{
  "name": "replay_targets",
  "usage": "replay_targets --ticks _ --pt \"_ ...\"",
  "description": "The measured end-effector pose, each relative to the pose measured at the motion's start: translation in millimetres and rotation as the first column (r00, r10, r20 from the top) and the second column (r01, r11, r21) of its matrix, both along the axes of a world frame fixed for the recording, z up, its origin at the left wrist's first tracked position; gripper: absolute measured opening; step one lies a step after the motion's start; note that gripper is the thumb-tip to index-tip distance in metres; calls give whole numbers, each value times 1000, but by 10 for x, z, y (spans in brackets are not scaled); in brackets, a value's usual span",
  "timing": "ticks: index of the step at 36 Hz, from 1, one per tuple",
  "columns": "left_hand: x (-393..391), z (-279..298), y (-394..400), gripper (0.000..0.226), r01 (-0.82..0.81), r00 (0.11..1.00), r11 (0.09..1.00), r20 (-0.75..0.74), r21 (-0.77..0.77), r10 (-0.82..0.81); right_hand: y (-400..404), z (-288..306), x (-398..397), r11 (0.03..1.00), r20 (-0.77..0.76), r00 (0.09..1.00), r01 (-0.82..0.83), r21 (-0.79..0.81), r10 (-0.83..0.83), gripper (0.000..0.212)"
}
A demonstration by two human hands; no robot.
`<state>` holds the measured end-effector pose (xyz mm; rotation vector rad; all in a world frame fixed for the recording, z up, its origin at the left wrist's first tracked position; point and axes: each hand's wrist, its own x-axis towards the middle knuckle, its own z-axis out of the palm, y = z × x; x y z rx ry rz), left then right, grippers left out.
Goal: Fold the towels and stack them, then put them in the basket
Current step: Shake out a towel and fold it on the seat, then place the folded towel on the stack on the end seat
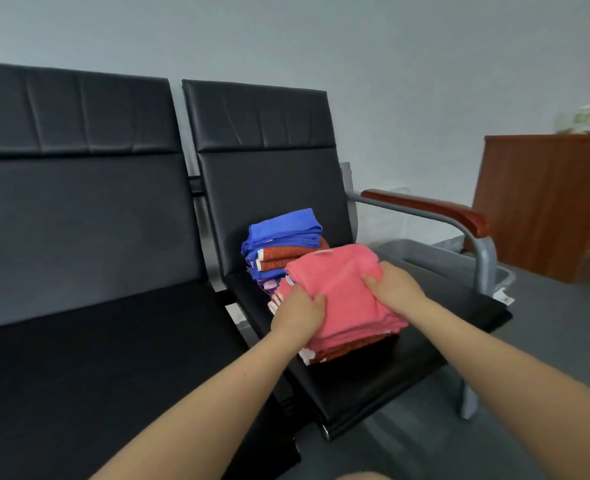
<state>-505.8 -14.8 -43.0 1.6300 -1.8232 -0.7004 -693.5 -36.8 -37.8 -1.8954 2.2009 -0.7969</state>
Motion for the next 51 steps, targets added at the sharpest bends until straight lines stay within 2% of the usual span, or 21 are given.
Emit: replay_targets --ticks 5,7,9,13,18,21,24,27,31,37,44,51 --pt "168 115 68 55 32 999 999 -11 24 -32 98 90 98 989 -156 977 137 -60 -144 54" --pt "276 147 95 44 36 999 999 -23 24 -35 184 186 160 977 -287 939 151 -149 -189 52" --pt "431 188 125 27 19 997 1000 -81 23 -17 289 305 255 963 -342 922 96 -252 -182 48" --pt "837 282 206 24 -66 986 997 -152 -25 62 501 491 638 933 -225 974 -105 -344 27 39" --pt "1426 339 376 23 -162 949 986 -278 -33 147 714 508 1261 914 -26 963 -263 -308 268 24" --pt "1857 323 530 24 -240 924 970 -315 -33 218 778 417 1669 920 113 929 -324 -219 353 12" --pt "2317 274 697 25 -310 901 950 -328 -32 283 784 289 2107 909 302 858 -402 -111 416 17" --pt "2862 185 856 24 -395 877 918 -315 -39 364 803 185 2609 856 455 762 -516 -1 460 17" --pt "3564 33 1092 22 -513 828 857 -293 -53 478 872 85 3311 756 518 672 -651 71 530 15" --pt "4508 -154 1498 22 -677 726 733 -223 -65 650 975 -108 4348 654 538 592 -750 96 600 15" --pt "5266 -139 2028 23 -806 590 564 -169 -179 790 1078 -397 5415 583 643 504 -805 109 576 14" --pt "5890 -349 2434 21 -866 494 466 -167 -180 853 1145 -519 6232 536 616 470 -839 91 632 21"
